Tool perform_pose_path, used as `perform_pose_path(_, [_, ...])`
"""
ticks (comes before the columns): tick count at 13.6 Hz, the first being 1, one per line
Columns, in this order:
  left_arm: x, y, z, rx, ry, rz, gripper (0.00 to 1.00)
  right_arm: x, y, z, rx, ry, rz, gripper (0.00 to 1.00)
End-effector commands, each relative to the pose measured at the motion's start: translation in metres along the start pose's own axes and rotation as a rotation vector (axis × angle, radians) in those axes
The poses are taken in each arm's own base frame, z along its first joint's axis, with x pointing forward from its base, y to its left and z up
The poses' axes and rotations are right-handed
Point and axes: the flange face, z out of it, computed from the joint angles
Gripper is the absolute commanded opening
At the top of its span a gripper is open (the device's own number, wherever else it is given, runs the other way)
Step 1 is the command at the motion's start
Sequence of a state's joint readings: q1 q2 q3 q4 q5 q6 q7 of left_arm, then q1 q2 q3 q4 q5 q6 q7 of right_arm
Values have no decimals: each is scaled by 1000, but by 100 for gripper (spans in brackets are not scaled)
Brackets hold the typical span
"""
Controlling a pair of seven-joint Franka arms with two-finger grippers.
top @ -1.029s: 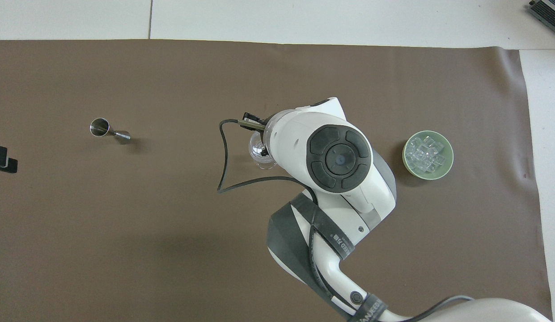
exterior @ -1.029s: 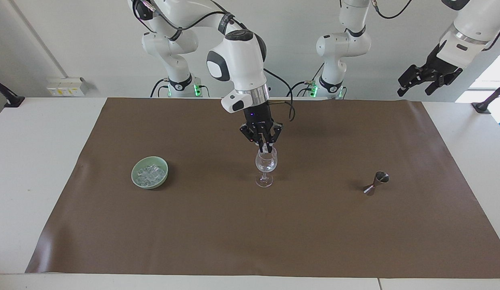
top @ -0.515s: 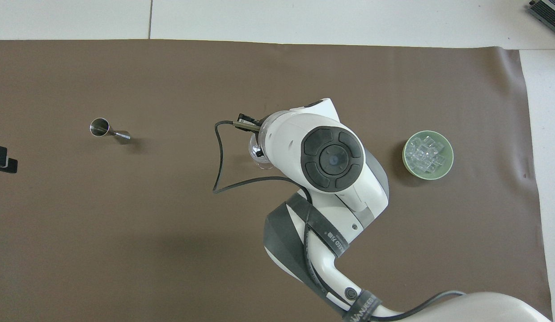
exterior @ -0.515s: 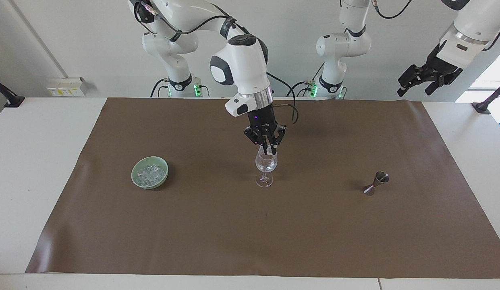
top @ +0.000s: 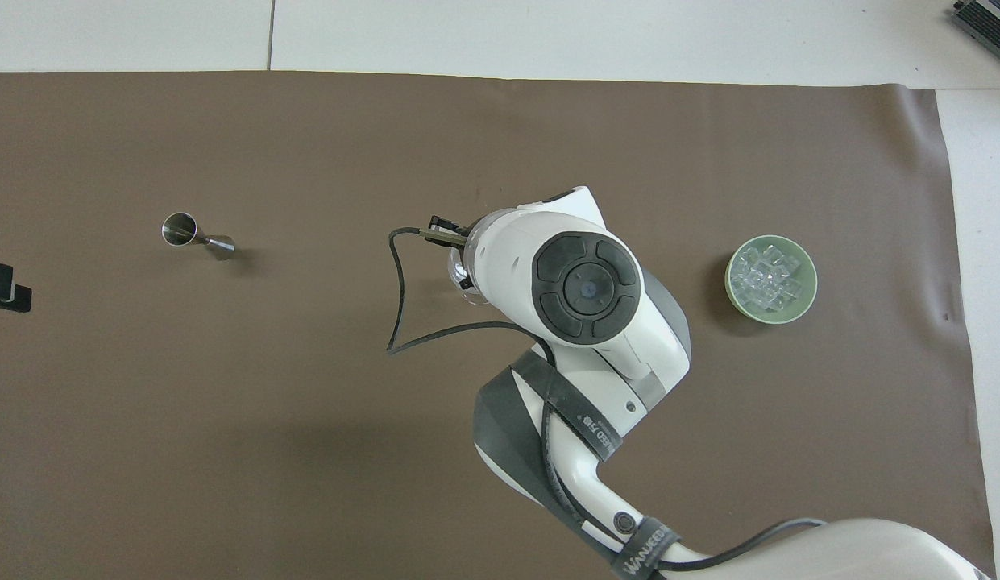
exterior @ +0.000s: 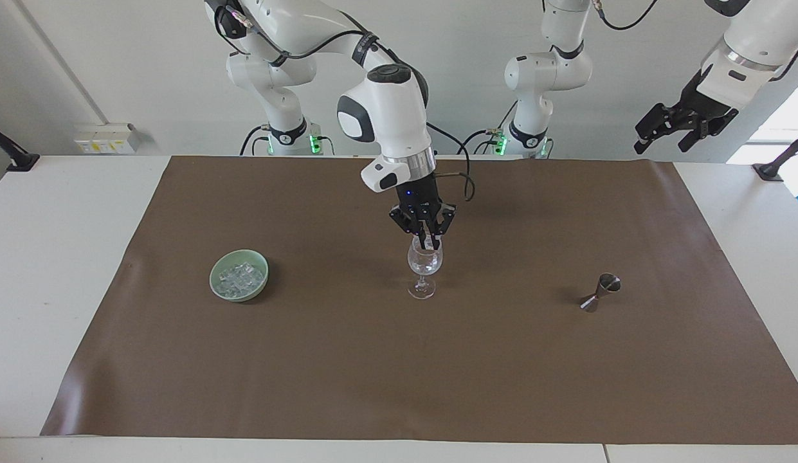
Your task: Pour wine and add ice with both arms
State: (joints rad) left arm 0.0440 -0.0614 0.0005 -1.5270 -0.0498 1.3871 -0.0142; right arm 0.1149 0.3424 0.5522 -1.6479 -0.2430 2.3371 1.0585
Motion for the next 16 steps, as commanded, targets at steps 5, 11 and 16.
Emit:
perform_pose_path(5, [-7,-1,0,21,-7,-13,100,2,-2,-4,6,24,16,35])
perform_pose_path(11, [-8,-1,0,21,-6,-13,100,3,-4,-6,9,27,31,55])
perform_pose_path(16, [-7,-1,0,21,-7,-13,100,44,5,-48,-19,94,25,100])
